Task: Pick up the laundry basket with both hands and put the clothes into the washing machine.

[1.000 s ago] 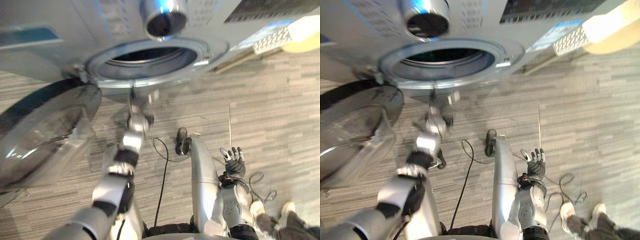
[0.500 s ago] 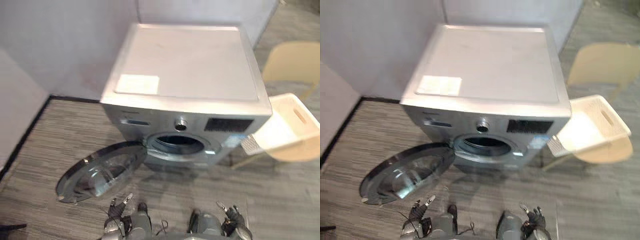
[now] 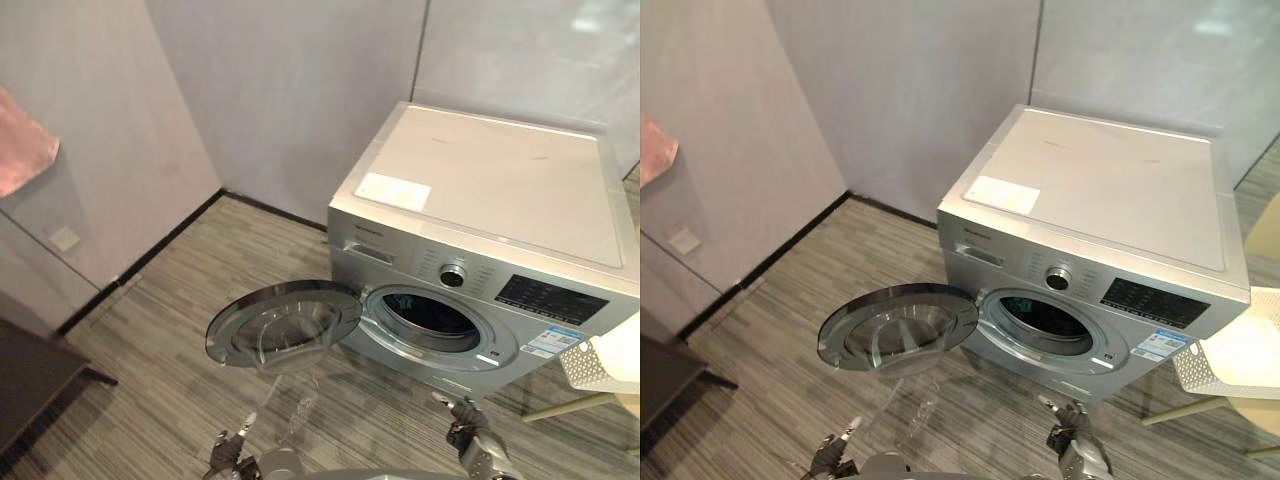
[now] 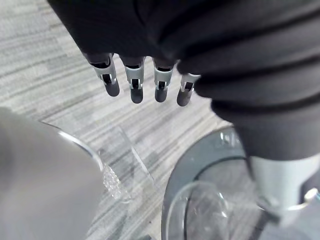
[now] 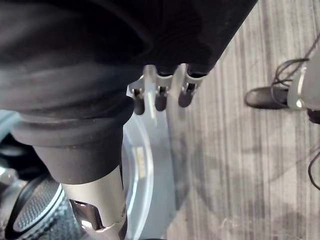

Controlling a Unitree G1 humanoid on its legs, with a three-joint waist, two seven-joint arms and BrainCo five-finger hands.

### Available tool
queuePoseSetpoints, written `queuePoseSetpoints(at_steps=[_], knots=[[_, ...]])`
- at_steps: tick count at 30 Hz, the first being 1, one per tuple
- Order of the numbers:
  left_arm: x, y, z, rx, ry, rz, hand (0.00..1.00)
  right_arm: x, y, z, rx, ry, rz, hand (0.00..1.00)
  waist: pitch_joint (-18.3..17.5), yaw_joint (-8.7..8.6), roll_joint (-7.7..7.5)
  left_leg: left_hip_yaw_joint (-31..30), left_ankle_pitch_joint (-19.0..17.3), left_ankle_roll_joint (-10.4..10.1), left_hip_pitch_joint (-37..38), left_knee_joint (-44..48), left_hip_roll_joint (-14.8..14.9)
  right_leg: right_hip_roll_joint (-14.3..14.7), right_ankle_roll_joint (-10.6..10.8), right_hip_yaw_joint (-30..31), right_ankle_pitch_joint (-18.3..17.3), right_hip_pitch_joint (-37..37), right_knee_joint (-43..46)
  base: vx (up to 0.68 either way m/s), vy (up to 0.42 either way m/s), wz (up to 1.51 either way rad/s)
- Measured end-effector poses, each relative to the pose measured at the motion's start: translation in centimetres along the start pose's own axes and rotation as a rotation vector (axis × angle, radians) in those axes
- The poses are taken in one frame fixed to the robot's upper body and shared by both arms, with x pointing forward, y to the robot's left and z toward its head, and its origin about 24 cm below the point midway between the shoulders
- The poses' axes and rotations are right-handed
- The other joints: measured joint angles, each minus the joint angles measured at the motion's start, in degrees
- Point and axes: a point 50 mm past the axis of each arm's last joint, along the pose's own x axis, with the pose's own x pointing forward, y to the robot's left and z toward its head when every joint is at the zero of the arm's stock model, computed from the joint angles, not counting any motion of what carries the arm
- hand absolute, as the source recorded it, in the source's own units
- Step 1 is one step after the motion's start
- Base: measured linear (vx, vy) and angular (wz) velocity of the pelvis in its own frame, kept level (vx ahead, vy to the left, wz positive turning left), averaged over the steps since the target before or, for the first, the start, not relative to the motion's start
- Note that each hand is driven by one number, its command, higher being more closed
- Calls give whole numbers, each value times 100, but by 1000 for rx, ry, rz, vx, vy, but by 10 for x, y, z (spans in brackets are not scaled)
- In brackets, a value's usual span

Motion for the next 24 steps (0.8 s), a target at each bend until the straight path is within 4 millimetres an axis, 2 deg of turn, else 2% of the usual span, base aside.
queuePoseSetpoints(at_steps=[1, 2, 4, 5, 7, 8, 9, 11, 12, 13, 14, 15, 17, 19, 20, 21, 22, 23, 24], knots=[[-1, -5, -2, -1, 8, -13, 0, 1, -1, 3, 8, -5, -6, 0, 43, -2, 134, -25, -288, 38, 104, -252, 20, 23, 51, -91, 29, -17, 66, -102, 267, 32], [-1, -6, -3, 1, 10, -16, 0, 1, -2, 3, 19, -3, -11, 0, 60, -25, 166, -29, -368, 103, 186, -421, -8, -2, 57, -141, 31, 0, 106, -140, 341, 46], [-1, -9, 3, 60, -21, -41, 0, -2, 0, -12, 30, 38, -12, 0, 79, -60, 102, -218, -351, 234, 299, -640, -274, -245, 71, -334, 37, 91, 314, -143, 241, 67], [-2, -13, 11, 80, -67, -63, 0, -6, -5, -23, 39, 68, -26, 0, 41, -72, 33, -404, -345, 250, 296, -617, -435, -394, 77, -457, 34, 192, 382, -143, 146, 71], [-4, -17, 26, 71, -136, -77, 0, -9, -13, -32, 36, 91, -44, 0, 37, -52, 60, -634, -292, 334, 199, -627, -636, -542, 175, -636, -9, 278, 402, -165, 119, 74], [-8, -24, 48, 41, -236, -96, 0, -11, -18, -36, 34, 100, -57, 0, -2, -71, -23, -860, -234, 358, 47, -640, -806, -671, 224, -853, -17, 285, 444, -185, 98, 75], [-12, -26, 58, 24, -285, -106, 0, -11, -20, -37, 33, 103, -62, 0, 6, -77, -3, -964, -200, 369, -39, -647, -871, -713, 272, -953, -49, 293, 469, -217, 108, 91], [-34, -33, 100, -83, -501, -137, 0, -13, -25, -46, 30, 141, -86, 0, 30, -64, -49, -1285, 6, 400, -215, -715, -1058, -846, 329, -1283, -88, 340, 484, -115, 74, 89], [-40, -32, 110, -109, -560, -139, 0, -14, -26, -48, 30, 147, -90, 0, 60, -56, -57, -1340, 58, 390, -223, -741, -1092, -856, 323, -1305, -84, 337, 483, -77, 76, 62], [-52, -26, 126, -154, -656, -130, 0, -15, -29, -49, 28, 149, -96, 0, 96, 43, -59, -1342, 123, 408, -200, -795, -1125, -864, 305, -1271, -64, 340, 487, -60, 63, 13], [-59, -16, 137, -198, -722, -97, 0, -16, -31, -51, 26, 154, -102, 0, 95, 139, -88, -1262, 205, 434, -93, -967, -1156, -909, 242, -1204, -18, 318, 485, -63, 59, -9], [-63, -9, 145, -216, -760, -62, 0, -16, -31, -51, 22, 153, -99, 0, 101, 165, -125, -1213, 312, 453, 15, -1159, -1205, -961, 211, -1103, 39, 284, 480, -43, 44, -24], [-70, 8, 160, -240, -832, 15, 0, -17, -31, -53, 12, 158, -95, 0, 151, 173, -220, -1048, 542, 509, 268, -1615, -1258, -1055, 112, -967, 125, 260, 451, -37, 33, -27], [-76, 17, 176, -220, -903, 81, 0, -20, -33, -58, 8, 165, -96, 0, 164, 176, -239, -886, 666, 531, 449, -1897, -1274, -1096, 56, -889, 240, 256, 391, -27, 29, -33], [-82, 19, 189, -215, -962, 111, 0, -21, -36, -60, 4, 167, -100, 0, 168, 175, -267, -739, 678, 562, 500, -2055, -1280, -1104, -66, -707, 296, 183, 391, -66, 55, -45], [-90, 19, 203, -214, -1027, 132, 0, -23, -33, -63, -17, 168, -87, 0, 177, 105, -321, -586, 670, 576, 579, -2140, -1284, -1095, -451, -528, 279, 108, 347, -62, 68, -44], [-95, 20, 209, -211, -1058, 139, 0, -24, -32, -63, -28, 163, -79, 0, 173, 31, -350, -539, 663, 594, 633, -2083, -1299, -1073, -694, -447, 243, 60, 291, -53, 78, -73], [-106, 17, 221, -217, -1131, 146, 0, -23, -32, -57, -49, 132, -66, 0, 202, -18, -167, -283, 675, 844, 709, -2106, -1054, -797, -817, 143, -260, -67, 651, -42, 58, -77], [-109, 16, 228, -219, -1159, 147, 0, -24, -29, -57, -41, 123, -55, 0, 194, -84, -238, -187, 653, 874, 808, -2118, -1017, -718, -629, 627, -395, -309, 1541, -43, 40, -76]])
